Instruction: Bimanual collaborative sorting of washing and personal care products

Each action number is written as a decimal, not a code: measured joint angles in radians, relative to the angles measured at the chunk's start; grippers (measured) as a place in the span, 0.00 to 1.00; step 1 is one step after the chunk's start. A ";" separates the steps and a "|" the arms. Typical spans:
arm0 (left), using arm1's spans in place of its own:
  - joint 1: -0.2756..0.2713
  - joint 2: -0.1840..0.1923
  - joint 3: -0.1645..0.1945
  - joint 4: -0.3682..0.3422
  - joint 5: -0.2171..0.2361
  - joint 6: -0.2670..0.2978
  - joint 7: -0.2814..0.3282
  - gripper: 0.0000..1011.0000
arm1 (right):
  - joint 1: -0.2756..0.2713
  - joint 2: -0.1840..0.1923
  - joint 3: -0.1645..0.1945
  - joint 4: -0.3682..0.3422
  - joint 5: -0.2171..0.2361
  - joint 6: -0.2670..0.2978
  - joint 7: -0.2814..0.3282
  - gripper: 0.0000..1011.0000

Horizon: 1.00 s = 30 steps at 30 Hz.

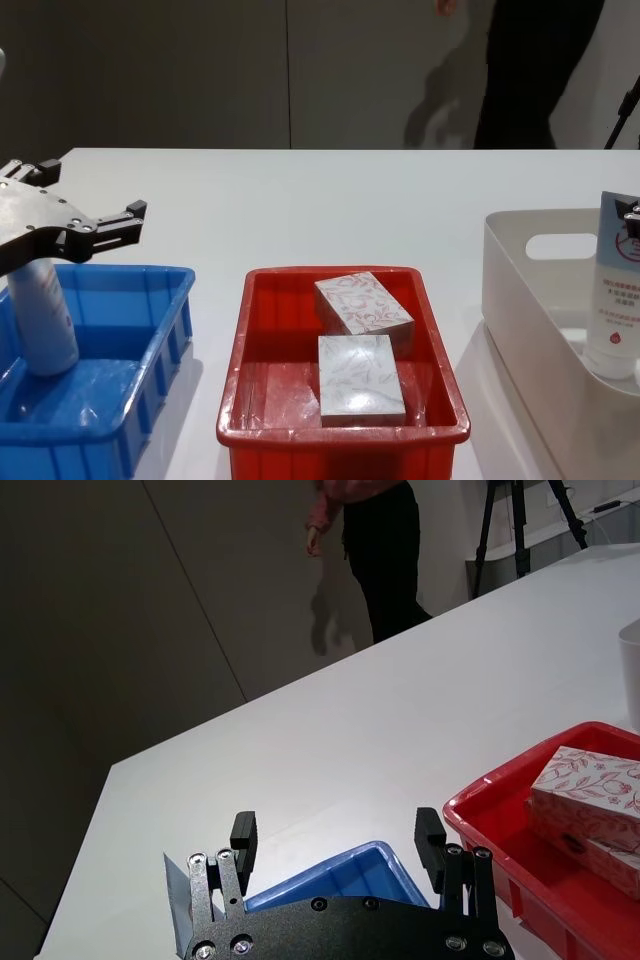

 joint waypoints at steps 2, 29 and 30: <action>0.000 0.000 0.000 0.000 0.000 0.000 0.000 0.99 | 0.000 0.000 0.000 0.000 0.000 0.000 0.000 0.99; 0.000 0.000 0.000 0.000 0.000 0.000 0.000 0.99 | 0.000 0.000 0.000 0.000 0.000 0.000 0.000 0.99; 0.000 0.000 0.000 0.000 0.000 0.000 0.000 0.99 | 0.000 0.000 0.000 0.000 0.000 0.000 0.000 0.99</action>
